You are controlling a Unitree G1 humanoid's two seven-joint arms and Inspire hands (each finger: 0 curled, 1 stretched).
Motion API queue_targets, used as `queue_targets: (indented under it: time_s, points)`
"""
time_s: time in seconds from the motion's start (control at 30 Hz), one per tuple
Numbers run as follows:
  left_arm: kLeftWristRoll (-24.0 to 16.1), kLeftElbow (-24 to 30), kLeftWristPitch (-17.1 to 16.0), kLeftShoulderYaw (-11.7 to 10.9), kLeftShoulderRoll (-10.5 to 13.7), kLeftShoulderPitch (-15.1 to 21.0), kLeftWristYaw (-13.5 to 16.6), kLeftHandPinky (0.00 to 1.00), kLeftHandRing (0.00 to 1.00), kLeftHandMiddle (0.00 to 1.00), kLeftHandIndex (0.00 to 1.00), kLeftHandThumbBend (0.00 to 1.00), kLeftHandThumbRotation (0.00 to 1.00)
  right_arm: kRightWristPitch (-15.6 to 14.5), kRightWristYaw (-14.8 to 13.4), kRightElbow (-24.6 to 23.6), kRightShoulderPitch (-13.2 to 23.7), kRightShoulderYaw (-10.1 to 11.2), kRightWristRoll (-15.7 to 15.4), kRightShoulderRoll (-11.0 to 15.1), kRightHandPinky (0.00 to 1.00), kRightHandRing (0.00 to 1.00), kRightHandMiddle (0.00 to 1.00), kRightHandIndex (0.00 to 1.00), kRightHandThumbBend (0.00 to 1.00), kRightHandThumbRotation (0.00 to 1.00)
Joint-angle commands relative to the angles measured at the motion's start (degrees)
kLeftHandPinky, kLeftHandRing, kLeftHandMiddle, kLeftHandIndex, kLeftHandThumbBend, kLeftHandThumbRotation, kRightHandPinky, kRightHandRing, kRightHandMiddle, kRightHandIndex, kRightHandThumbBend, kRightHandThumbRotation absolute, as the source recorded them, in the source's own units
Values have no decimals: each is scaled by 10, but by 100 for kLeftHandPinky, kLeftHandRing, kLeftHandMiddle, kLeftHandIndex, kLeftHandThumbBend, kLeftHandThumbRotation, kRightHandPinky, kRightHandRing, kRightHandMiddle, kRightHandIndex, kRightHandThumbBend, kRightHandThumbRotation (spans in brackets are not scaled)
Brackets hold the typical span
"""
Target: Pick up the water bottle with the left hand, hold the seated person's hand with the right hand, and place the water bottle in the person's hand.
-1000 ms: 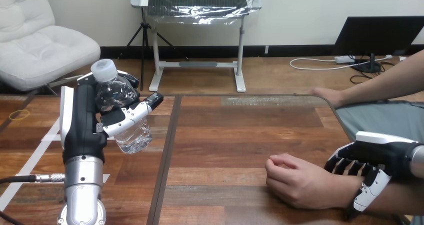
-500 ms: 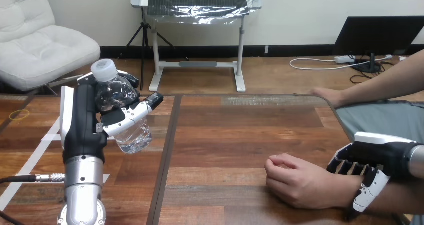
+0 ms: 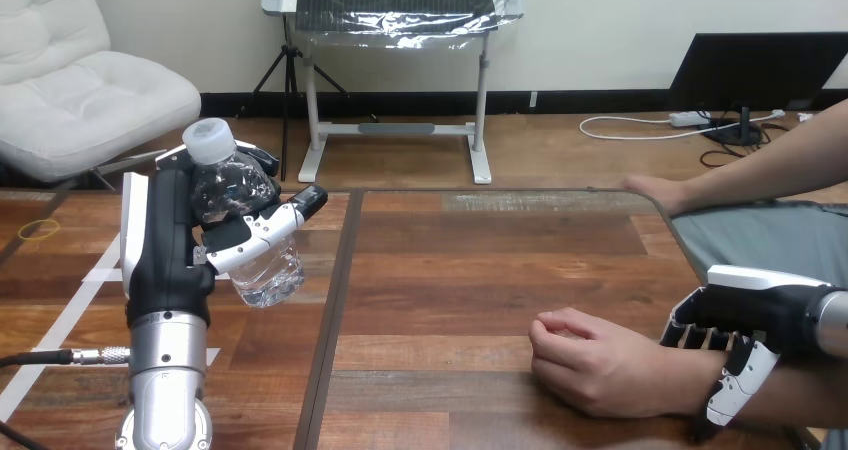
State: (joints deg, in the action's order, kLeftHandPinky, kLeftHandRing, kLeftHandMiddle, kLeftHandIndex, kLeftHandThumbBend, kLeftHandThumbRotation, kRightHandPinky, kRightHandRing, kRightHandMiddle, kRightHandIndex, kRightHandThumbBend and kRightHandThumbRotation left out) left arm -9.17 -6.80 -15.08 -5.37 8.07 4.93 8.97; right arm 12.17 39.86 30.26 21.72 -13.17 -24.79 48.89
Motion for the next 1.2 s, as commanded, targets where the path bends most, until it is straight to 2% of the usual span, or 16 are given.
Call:
queue_targets:
  time_s: [0.0, 0.43, 1.03, 1.17]
  points:
    - [0, 11, -14, -2, 4, 27, 2, 25, 32, 37, 42, 64, 0, 2, -2, 5, -12, -10, -1, -7, 48, 55, 62, 62, 100, 9]
    - [5, 13, -11, -3, 2, 27, -1, 25, 32, 37, 42, 64, 0, -3, -4, 0, -17, -10, -5, -6, 47, 53, 60, 63, 100, 11]
    - [6, 8, -19, -4, 1, 30, 0, 25, 32, 37, 41, 64, 0, -23, -9, -35, -32, -11, -22, -6, 45, 52, 59, 62, 100, 13]
    - [7, 10, -14, -4, 1, 30, -1, 25, 32, 37, 41, 64, 0, -13, -15, -36, -34, -13, -26, -6, 44, 51, 58, 59, 100, 13]
